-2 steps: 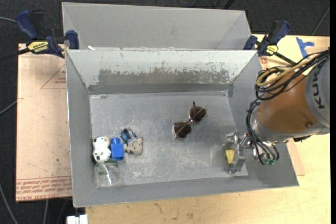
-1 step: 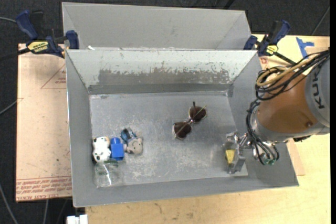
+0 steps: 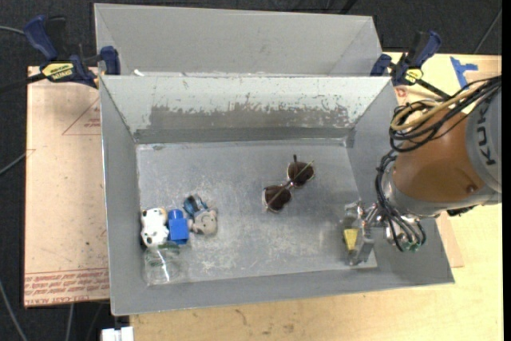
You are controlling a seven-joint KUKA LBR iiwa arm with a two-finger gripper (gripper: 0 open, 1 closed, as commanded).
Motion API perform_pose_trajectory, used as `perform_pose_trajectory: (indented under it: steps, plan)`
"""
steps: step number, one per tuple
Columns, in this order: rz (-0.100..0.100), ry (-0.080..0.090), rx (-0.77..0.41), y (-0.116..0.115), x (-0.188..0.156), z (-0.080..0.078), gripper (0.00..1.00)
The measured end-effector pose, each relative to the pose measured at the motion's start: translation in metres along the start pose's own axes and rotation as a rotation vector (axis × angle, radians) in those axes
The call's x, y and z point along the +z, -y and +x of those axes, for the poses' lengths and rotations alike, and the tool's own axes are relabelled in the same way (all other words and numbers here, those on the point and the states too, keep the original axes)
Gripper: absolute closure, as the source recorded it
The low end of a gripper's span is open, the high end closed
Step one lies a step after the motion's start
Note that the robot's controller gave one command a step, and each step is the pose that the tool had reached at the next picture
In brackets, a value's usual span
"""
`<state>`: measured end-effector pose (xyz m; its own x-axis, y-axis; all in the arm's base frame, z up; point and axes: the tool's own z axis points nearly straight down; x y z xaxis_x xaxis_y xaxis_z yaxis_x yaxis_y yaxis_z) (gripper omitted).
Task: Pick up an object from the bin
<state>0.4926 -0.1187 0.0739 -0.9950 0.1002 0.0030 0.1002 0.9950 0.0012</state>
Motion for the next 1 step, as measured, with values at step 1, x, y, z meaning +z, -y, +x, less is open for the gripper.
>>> perform_pose_trajectory:
  steps: [1]
  plan:
    - [0.000, -0.002, 0.000, -0.0002, -0.0174, 0.0008, 1.00]
